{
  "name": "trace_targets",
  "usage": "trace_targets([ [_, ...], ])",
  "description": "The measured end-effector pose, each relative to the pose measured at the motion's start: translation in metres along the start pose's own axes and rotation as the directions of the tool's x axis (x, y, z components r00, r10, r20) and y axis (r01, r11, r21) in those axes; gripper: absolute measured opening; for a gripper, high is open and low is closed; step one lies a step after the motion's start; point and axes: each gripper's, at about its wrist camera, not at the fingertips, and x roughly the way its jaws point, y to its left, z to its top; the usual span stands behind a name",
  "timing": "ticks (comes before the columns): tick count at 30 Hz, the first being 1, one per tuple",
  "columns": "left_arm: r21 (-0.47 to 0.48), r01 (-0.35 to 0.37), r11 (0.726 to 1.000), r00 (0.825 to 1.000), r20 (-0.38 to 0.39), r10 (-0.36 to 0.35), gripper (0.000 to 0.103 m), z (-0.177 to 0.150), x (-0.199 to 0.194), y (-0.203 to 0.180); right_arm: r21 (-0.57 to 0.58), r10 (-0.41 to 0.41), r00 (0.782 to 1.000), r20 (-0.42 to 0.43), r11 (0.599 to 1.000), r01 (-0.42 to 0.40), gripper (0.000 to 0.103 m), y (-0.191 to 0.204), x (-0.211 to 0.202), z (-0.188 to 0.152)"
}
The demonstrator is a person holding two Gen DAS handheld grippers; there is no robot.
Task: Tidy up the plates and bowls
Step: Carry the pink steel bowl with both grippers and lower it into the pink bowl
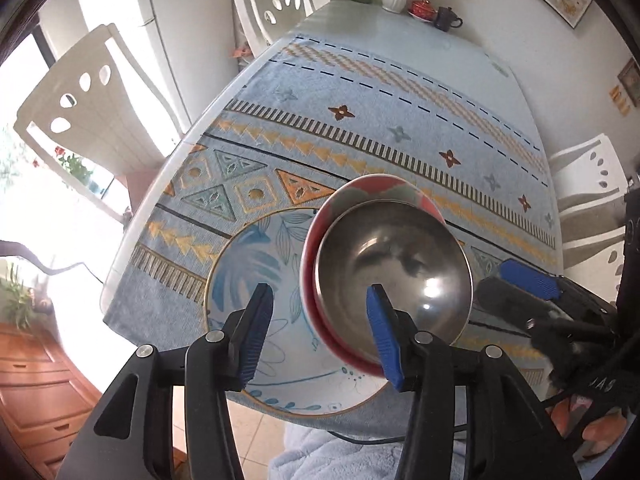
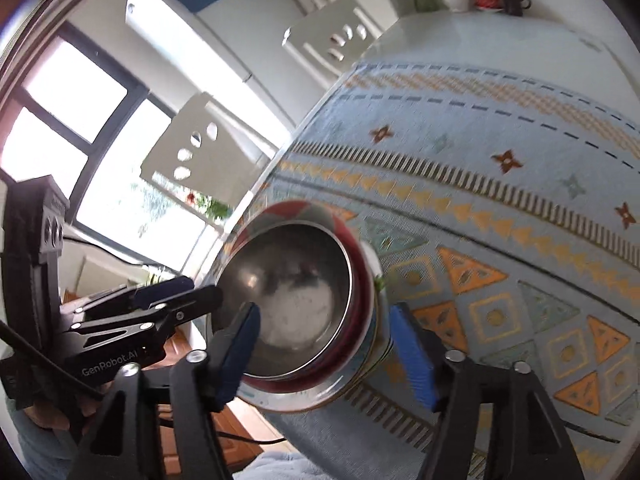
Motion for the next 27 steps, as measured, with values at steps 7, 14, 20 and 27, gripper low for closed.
trace_targets([
  [7, -0.077, 0.065, 0.995, 0.998, -0.002, -0.065, 0.053, 0.001, 0.009, 0.017, 0.085, 0.011, 1.000, -0.002, 0.996, -0.010, 0.073, -0.017, 0.000, -0.001],
  [14, -0.083, 0.109, 0.991, 0.992, -0.051, -0.114, 0.053, -0.004, 0.050, 0.009, 0.163, 0.078, 0.996, -0.043, 0.984, -0.070, 0.073, -0.031, 0.031, 0.000],
  [20, -0.111, 0.131, 0.985, 0.986, -0.091, -0.141, 0.053, -0.011, 0.073, 0.009, 0.182, 0.112, 0.988, -0.107, 0.979, -0.091, 0.073, -0.035, 0.064, -0.003],
  [27, -0.131, 0.125, 0.983, 0.986, -0.096, -0.138, 0.053, -0.013, 0.074, 0.014, 0.155, 0.116, 0.982, -0.150, 0.984, -0.092, 0.073, -0.030, 0.080, -0.006],
])
